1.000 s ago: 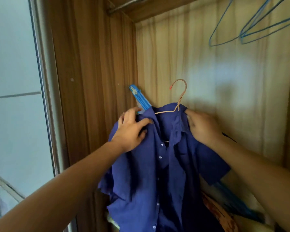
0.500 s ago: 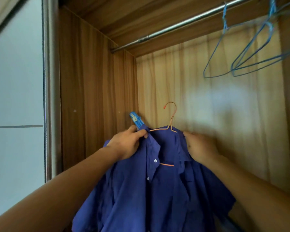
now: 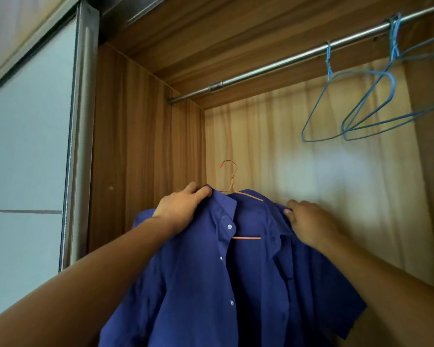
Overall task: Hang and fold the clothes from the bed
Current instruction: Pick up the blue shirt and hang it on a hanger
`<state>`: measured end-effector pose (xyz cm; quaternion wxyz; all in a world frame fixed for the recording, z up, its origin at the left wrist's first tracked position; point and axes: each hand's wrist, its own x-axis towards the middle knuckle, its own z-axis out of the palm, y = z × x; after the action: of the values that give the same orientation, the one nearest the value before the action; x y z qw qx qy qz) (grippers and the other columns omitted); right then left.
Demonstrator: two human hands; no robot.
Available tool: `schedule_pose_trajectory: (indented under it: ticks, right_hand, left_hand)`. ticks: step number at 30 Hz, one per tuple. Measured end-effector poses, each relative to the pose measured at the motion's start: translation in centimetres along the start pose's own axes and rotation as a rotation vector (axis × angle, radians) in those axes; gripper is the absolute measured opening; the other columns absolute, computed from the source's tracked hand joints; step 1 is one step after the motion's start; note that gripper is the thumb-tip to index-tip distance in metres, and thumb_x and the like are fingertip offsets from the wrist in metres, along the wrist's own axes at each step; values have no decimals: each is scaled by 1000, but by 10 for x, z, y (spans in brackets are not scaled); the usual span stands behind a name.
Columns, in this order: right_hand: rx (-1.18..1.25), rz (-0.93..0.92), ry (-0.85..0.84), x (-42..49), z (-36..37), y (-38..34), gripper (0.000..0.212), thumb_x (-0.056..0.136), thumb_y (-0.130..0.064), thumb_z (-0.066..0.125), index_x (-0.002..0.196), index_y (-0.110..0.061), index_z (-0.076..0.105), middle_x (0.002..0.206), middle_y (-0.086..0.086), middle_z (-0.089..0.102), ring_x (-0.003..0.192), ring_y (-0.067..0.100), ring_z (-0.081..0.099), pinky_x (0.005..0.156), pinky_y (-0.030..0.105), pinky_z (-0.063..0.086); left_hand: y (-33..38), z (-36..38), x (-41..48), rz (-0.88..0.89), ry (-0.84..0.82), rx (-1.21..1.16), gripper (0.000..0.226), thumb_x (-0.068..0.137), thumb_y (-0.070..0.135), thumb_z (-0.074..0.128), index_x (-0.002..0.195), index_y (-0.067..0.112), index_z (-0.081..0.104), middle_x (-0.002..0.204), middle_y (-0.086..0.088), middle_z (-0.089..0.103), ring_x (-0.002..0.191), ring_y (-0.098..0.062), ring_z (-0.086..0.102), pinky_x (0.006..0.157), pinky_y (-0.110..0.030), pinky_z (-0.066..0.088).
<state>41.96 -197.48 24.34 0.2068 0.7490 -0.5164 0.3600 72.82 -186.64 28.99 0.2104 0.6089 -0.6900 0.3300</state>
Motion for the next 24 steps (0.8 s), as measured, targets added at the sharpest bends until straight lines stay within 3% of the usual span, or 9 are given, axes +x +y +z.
schedule_pose_trajectory:
  ticks: [2, 6, 9, 12, 16, 24]
  right_hand:
    - [18, -9, -42, 7, -3, -8, 23, 104, -39, 38, 93, -20, 46, 101, 5, 58, 97, 30, 58, 78, 39, 50]
    - [169, -26, -80, 31, -2, -28, 19, 97, -36, 43, 83, -33, 30, 83, -8, 45, 84, 25, 57, 78, 42, 53]
    - [199, -5, -30, 55, 2, -39, 19, 95, -30, 44, 81, -31, 32, 83, -7, 52, 82, 25, 59, 75, 40, 53]
    - [164, 35, 15, 84, 4, -45, 10, 96, -26, 43, 91, -25, 34, 98, 5, 61, 89, 30, 62, 73, 37, 51]
    - [179, 67, 101, 121, 4, -49, 3, 98, -22, 43, 100, -21, 45, 105, 12, 64, 94, 34, 63, 71, 33, 42]
    - [204, 141, 222, 187, -10, -58, 3, 96, -16, 41, 94, -16, 40, 101, 13, 63, 82, 32, 55, 68, 34, 42]
  left_hand:
    - [3, -9, 7, 23, -5, 80, 54, 95, 16, 44, 143, 36, 31, 128, 0, 40, 110, -32, 55, 73, -39, 44]
    - [11, -22, 30, 106, -18, 210, 53, 100, 28, 45, 147, 43, 24, 136, -1, 32, 117, -32, 49, 78, -41, 45]
    - [12, -29, 51, 150, -62, 232, 60, 98, 20, 50, 149, 40, 25, 143, -2, 28, 126, -30, 43, 93, -45, 47]
    - [4, -36, 68, 195, -55, 276, 66, 93, 11, 53, 147, 38, 28, 146, -1, 28, 130, -30, 40, 105, -49, 40]
    - [-16, -49, 94, 170, 6, 391, 67, 93, 10, 54, 147, 37, 26, 147, 0, 27, 128, -31, 41, 100, -51, 41]
    - [-31, -70, 151, 74, 210, 565, 55, 97, 19, 49, 146, 33, 31, 138, -7, 38, 122, -33, 44, 96, -50, 36]
